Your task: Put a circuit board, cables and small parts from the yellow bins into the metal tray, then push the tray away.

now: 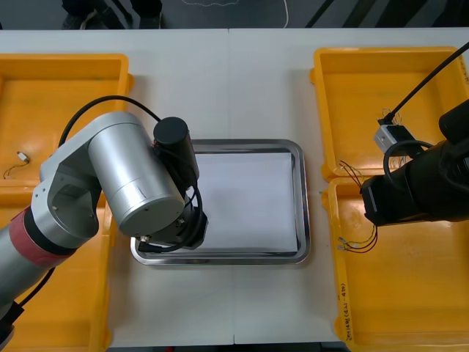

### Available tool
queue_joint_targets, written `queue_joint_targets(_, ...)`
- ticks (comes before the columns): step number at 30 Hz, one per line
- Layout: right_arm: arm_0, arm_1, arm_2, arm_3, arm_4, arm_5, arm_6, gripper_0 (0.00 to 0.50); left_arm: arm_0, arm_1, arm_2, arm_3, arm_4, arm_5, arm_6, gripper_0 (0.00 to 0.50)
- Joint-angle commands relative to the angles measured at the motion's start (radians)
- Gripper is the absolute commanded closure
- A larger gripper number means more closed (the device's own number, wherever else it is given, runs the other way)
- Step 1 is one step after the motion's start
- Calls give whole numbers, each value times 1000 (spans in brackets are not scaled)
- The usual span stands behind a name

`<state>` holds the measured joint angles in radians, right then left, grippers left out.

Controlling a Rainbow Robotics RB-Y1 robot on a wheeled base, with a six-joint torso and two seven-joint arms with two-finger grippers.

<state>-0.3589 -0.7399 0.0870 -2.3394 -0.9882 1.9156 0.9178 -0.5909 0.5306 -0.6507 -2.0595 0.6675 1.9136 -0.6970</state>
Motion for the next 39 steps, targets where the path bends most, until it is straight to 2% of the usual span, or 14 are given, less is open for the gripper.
queue_joint_targets(1,-25,-22,14,-29,6,4,21,500,-38,-31,-43,6,-26,6,-84,500)
queue_joint_targets(10,-25,-22,14,-29,6,4,21,500,-26,-69,-44,73,-46,6,-121,500)
queue_joint_targets(21,-25,-22,14,-29,6,4,21,500,13,-87,-43,79,-103,6,-165,500)
queue_joint_targets(26,-25,-22,14,-29,6,4,21,500,13,-101,-43,124,-109,6,-185,500)
queue_joint_targets(35,-25,-22,14,-29,6,4,21,500,23,-109,-44,127,-111,6,-197,499)
queue_joint_targets(39,-25,-22,14,-29,6,4,21,500,28,-112,-44,127,-115,6,-200,477)
